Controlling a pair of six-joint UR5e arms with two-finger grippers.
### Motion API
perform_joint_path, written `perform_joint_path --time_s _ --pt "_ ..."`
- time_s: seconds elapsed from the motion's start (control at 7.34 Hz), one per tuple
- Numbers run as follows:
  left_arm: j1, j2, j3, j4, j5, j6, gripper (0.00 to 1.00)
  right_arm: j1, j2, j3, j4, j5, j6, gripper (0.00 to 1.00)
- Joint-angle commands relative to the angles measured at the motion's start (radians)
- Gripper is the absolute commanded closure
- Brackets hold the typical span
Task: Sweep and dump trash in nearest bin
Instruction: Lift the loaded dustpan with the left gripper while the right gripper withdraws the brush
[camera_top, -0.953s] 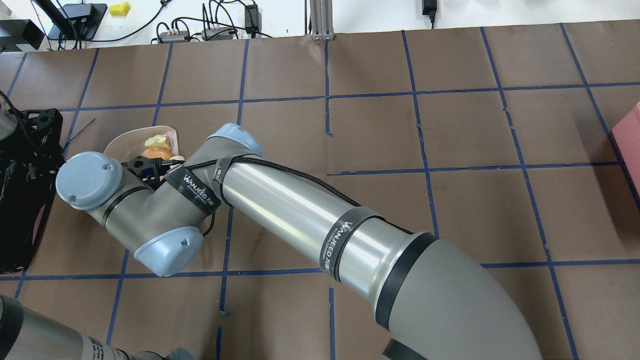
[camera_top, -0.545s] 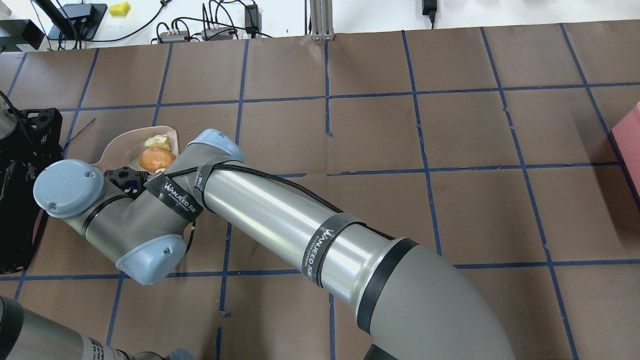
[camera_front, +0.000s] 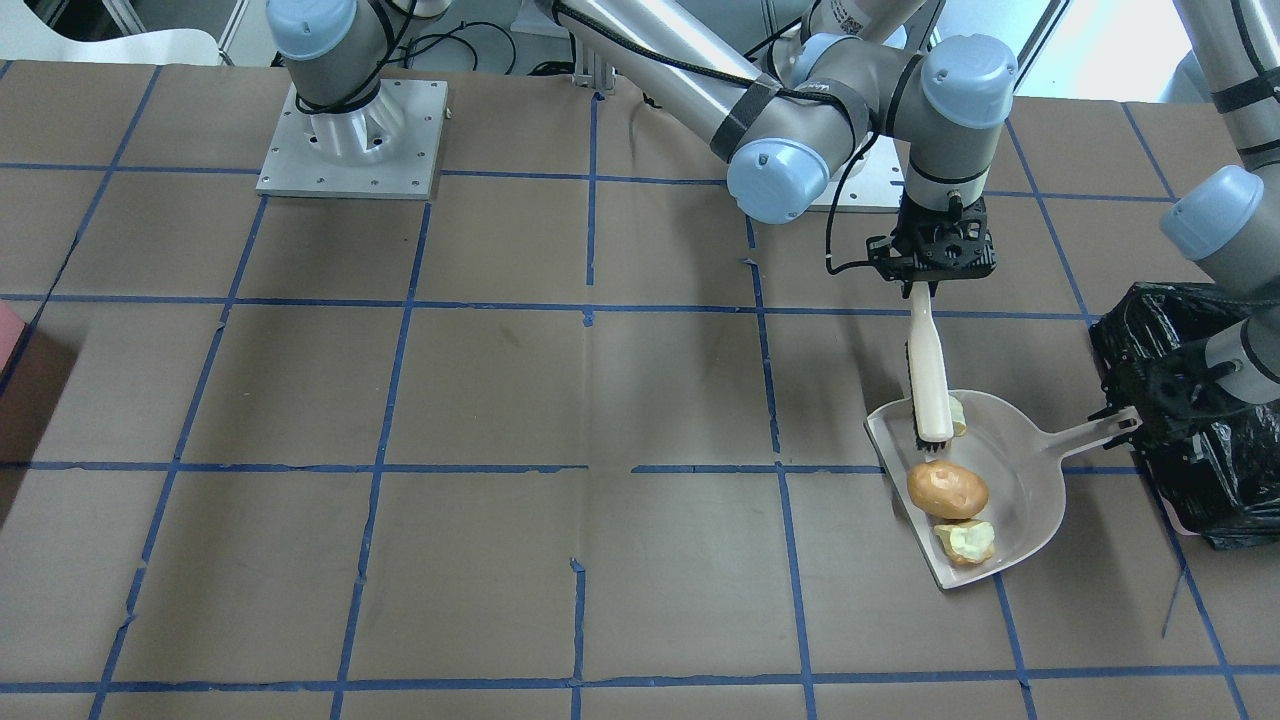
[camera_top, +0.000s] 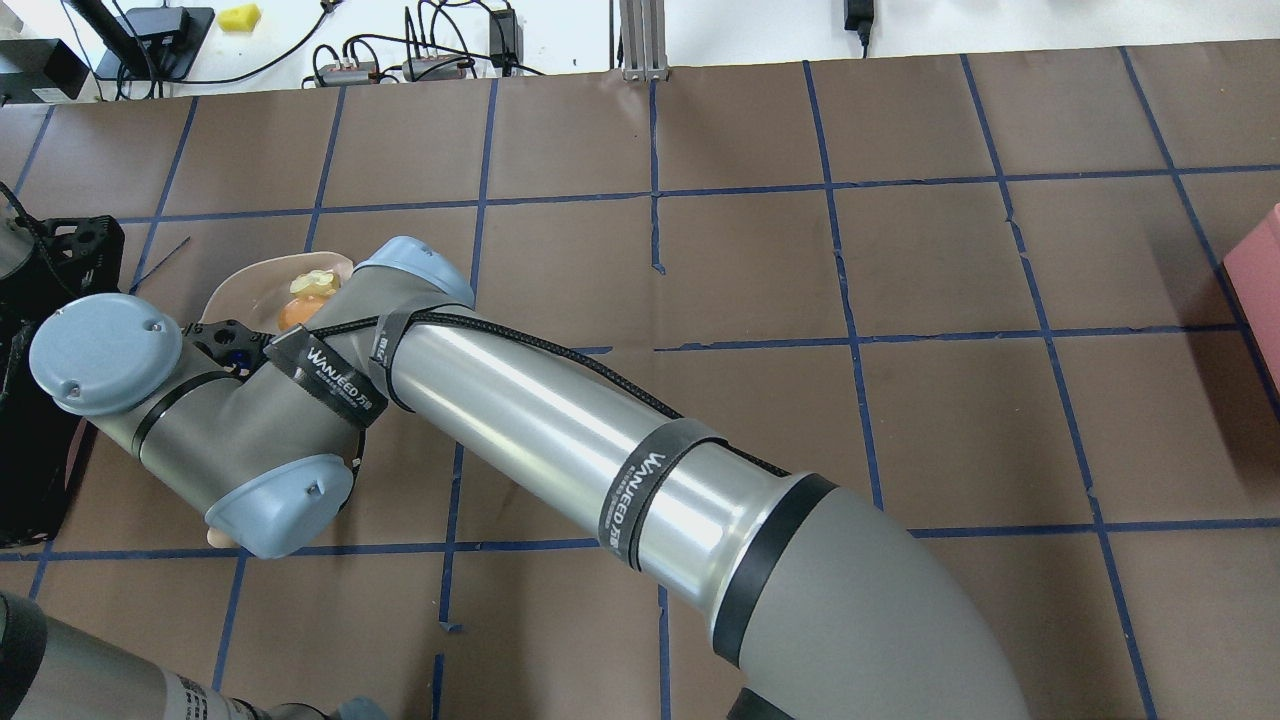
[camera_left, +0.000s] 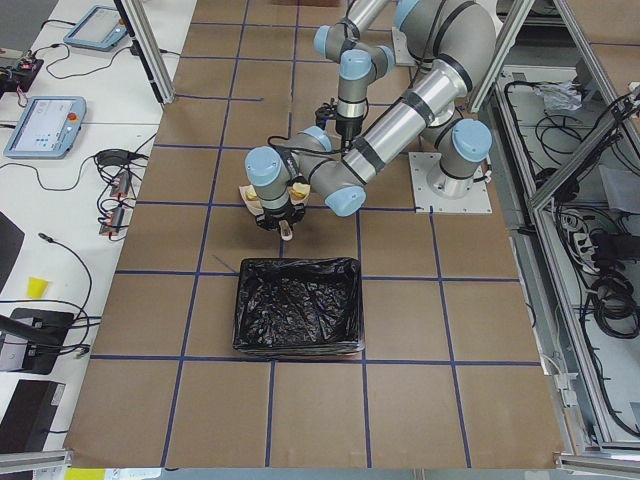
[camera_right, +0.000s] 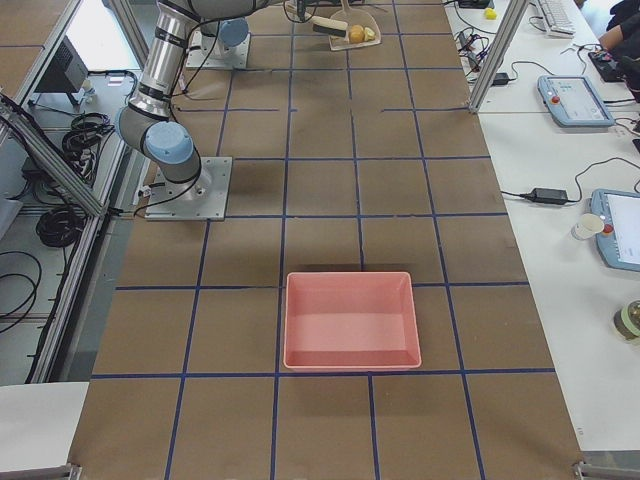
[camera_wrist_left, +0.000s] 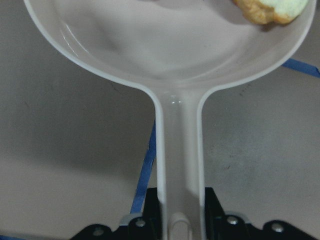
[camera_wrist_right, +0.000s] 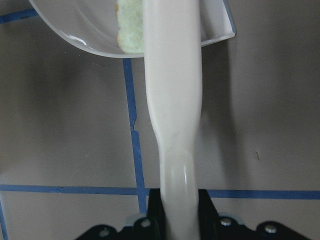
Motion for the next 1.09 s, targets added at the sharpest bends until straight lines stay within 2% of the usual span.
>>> perform_joint_path --time_s 0.0,0.68,0.95 --pt "0.000 0.000 0.000 0.000 -0.001 0.000 0.96 -0.017 -0.031 0.011 0.057 -0.038 -0.051 0.86" --pt "0.000 0.000 0.000 0.000 -0.001 0.000 0.96 -0.031 -0.061 0.063 0.081 -0.098 -0.117 0.86" --pt "0.006 0.000 -0.002 -0.012 -0.036 0.000 0.96 -0.067 -0.079 0.065 0.145 -0.127 -0.162 0.86"
